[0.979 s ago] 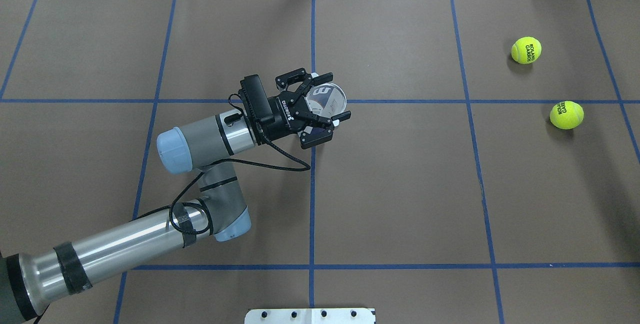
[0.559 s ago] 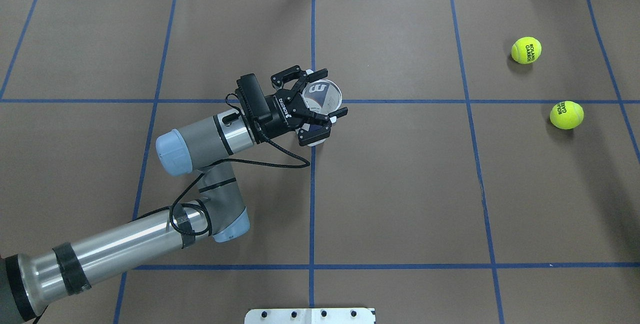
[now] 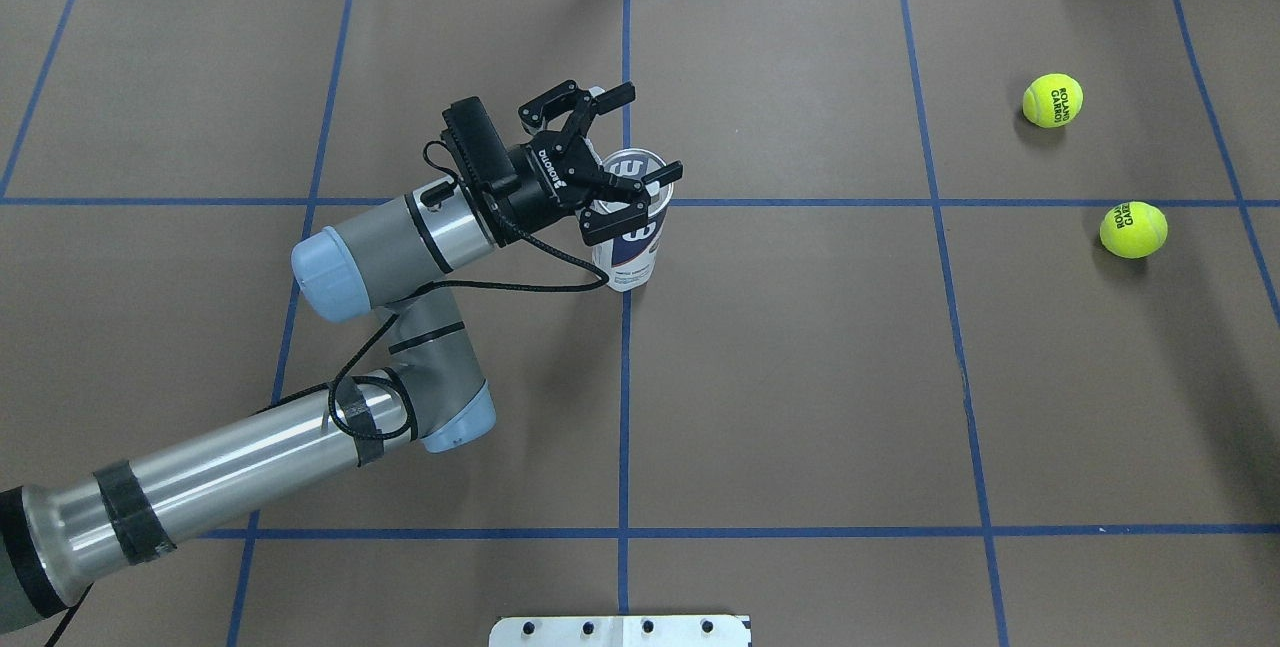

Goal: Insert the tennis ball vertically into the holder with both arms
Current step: 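Set the can upright on the table and open the left gripper, then move the open left gripper to the upright can and grip it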

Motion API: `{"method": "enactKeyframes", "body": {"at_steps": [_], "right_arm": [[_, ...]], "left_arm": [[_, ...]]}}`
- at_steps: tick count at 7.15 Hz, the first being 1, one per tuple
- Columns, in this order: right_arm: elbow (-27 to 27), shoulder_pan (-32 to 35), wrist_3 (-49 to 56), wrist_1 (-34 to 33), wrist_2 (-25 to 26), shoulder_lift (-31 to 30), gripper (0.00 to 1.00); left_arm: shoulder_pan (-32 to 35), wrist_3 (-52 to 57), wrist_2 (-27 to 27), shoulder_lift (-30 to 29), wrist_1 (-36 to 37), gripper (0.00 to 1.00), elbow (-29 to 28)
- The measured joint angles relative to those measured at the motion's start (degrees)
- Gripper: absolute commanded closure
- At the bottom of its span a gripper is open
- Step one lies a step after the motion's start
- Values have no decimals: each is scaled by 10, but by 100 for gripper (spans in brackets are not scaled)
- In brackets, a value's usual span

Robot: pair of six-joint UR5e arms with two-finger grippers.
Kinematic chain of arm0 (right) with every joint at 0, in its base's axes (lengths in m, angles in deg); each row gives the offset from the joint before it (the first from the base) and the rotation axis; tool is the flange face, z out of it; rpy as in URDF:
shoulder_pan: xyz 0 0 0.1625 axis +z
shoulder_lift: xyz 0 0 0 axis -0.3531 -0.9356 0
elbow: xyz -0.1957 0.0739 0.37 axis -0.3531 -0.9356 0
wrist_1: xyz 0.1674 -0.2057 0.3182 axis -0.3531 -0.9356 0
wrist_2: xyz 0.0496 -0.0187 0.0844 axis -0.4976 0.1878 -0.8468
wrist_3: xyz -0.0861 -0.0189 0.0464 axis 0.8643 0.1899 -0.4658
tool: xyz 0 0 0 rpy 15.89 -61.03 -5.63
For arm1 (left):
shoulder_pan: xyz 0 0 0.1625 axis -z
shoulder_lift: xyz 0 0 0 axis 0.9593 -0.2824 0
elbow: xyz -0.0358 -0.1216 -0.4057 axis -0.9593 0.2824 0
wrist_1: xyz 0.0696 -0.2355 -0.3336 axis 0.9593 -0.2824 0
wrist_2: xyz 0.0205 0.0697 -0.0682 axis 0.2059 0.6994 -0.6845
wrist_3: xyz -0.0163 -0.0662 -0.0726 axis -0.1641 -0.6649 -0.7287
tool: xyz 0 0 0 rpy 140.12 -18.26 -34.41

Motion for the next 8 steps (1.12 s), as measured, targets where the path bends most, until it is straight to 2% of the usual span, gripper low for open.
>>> {"method": "enactKeyframes", "body": {"at_steps": [2, 4, 5, 8], "right_arm": [[0, 0, 0, 0, 0, 0, 1], [-1, 0, 0, 0, 0, 0, 1], [-1, 0, 0, 0, 0, 0, 1], [-2, 0, 0, 0, 0, 0, 1]], "left_arm": [[8, -20, -2, 7, 1, 1, 13], [19, -30, -19, 44, 5, 1, 45], [33, -32, -59, 74, 20, 1, 68], [92, -34, -233, 151, 102, 1, 131]]}}
